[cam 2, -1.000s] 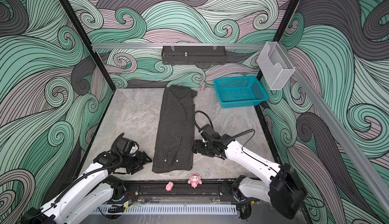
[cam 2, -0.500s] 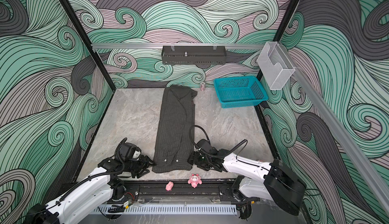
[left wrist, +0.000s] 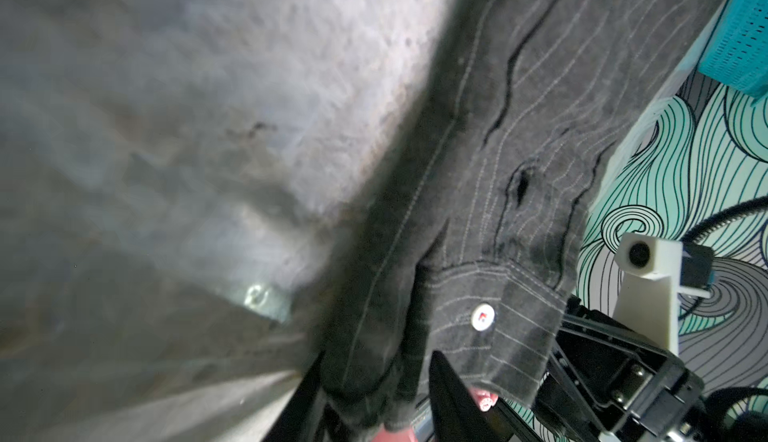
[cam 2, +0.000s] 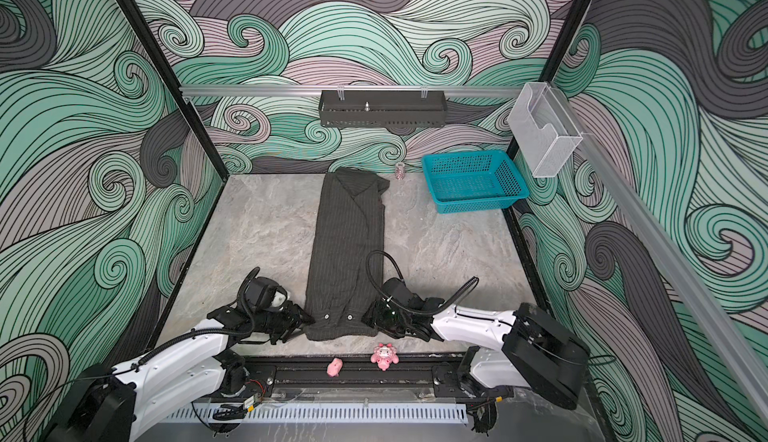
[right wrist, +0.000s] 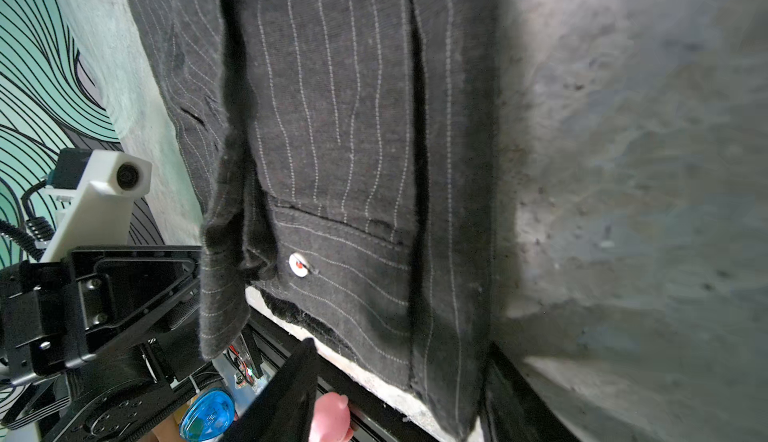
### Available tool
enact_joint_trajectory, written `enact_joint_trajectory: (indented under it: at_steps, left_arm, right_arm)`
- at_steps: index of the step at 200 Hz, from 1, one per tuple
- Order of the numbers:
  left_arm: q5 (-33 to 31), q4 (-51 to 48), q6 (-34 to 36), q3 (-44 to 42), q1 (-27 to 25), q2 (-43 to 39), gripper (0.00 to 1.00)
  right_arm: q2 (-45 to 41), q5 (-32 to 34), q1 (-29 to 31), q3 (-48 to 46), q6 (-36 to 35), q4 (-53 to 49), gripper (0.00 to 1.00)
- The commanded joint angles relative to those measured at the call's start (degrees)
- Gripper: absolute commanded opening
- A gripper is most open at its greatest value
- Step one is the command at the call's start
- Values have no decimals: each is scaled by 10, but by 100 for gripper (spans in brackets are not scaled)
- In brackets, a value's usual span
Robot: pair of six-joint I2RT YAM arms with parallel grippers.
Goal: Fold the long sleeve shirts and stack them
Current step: 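Grasp the near shirt end with both grippers and fold it away from the robot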
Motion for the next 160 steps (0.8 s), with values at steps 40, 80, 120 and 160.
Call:
enact_joint_trajectory:
  at_steps: [40, 80, 120, 160]
  left_arm:
    - [-12, -6, 21, 15, -6, 46, 8]
    - [-26, -141, 36, 73, -50, -51, 0]
    - [-40, -211, -29, 57, -102, -173, 0]
    - [-78, -252, -70, 77, -145, -241, 0]
  right_arm:
    - [33, -11, 9, -10, -4, 14, 22]
    - [-16, -21, 40, 35, -26, -57, 0]
    - [-106, -23, 57, 33, 11, -131, 0]
    - [-170, -18, 63, 37, 34, -175, 0]
